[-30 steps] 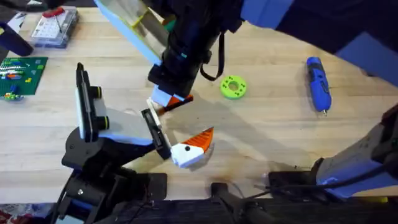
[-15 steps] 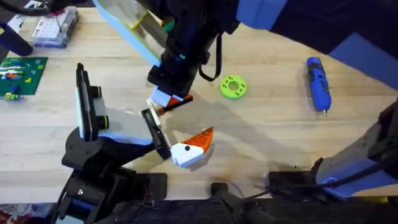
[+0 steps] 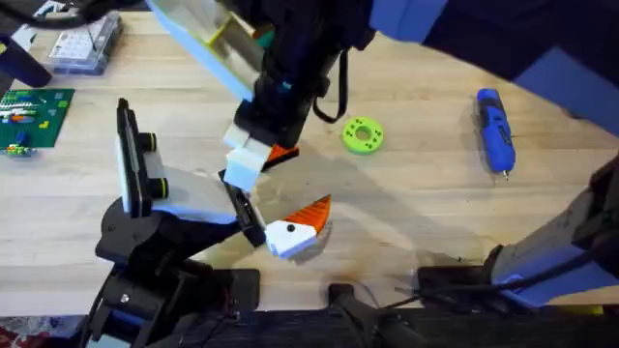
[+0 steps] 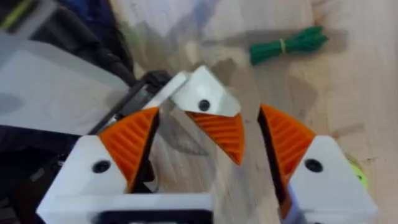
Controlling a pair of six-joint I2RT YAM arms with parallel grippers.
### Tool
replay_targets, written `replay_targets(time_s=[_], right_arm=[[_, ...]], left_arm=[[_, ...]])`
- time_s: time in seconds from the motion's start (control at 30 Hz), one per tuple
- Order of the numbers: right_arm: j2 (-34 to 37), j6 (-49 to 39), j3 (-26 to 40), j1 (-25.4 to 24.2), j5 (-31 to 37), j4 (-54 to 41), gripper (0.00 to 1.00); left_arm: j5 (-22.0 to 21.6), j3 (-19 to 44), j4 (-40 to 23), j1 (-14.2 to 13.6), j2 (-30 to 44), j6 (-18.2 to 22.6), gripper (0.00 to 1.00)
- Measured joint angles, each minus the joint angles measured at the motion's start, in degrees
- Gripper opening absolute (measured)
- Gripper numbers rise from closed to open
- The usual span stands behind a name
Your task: Pick up the gripper from the table and insert it into the empty holder that is missing its gripper. Then pick up a screw, insert it into the mounting hole, and use the screwdriver to tighten it. Finally, clean up the table by picking up the vegetable and placing it into the bucket.
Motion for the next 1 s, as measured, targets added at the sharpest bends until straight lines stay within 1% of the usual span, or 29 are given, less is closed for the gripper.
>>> replay_targets(time_s=[0.03, 0.07, 0.47, 0.57, 0.87, 1.0], right_arm=[[0.02, -0.02, 0.00, -0.28, 0.06, -0.11, 0.984], [0.00, -0.04, 0.00, -0.36, 0.06, -0.26, 0.991], [-0.25, -0.07, 0.81, -0.95, -0.36, -2.37, 0.991], [-1.44, -0.05, 0.81, -2.70, -0.70, -3.75, 0.991], [-8.66, -0.18, 1.47, -11.66, -1.07, -8.81, 0.991], [-10.72, -1.91, 1.67, -13.74, -1.06, -11.94, 0.991]], left_arm=[[0.02, 0.00, 0.00, 0.00, 0.00, 0.08, 0.996], [0.03, 0.00, 0.00, 0.00, -0.02, 0.16, 0.996], [0.22, 0.00, 0.00, 0.00, -0.03, 0.91, 0.996], [0.22, 0.00, 0.02, 0.00, 0.00, 0.93, 0.996], [0.22, 0.00, 0.00, 0.00, 0.00, 1.07, 0.996], [0.22, 0.00, 0.02, 0.00, 0.00, 1.10, 0.996]])
